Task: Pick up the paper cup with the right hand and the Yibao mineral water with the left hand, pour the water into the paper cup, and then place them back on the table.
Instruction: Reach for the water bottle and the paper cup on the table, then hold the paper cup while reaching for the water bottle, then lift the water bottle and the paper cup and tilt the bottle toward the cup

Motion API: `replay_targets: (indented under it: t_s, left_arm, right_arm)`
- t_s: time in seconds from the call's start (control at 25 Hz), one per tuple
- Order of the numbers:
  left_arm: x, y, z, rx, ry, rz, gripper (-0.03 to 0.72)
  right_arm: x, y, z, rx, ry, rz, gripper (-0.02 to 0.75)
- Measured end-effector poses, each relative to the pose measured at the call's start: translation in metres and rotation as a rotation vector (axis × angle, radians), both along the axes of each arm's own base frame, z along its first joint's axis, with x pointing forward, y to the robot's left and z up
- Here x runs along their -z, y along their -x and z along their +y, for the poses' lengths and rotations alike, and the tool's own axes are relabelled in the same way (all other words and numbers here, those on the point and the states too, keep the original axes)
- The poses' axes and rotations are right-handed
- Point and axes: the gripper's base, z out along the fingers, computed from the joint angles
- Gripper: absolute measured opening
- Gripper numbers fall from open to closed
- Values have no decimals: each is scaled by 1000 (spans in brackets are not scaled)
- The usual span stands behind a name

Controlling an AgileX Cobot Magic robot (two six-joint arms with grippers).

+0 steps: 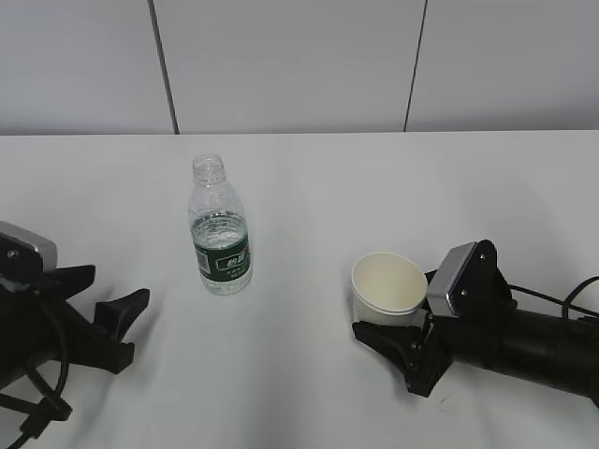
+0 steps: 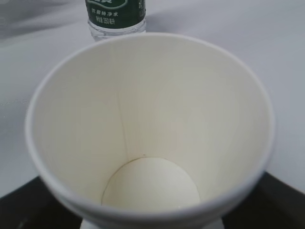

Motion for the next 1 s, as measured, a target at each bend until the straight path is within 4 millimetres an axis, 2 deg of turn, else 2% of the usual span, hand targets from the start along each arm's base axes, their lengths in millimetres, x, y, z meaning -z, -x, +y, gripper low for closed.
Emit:
replay_targets:
  t_s: [0.24, 0.6, 1.0]
  left_arm:
    - [6, -22, -22, 154, 40, -13, 480]
    - [16, -55, -45, 290, 82, -39, 480]
    - [24, -90, -62, 346, 135, -61, 480]
  right_arm:
    - [0, 0, 0, 0, 0, 0, 545]
    - [0, 0, 0, 0, -2, -1, 544]
    - [0, 0, 0, 0, -2, -1, 544]
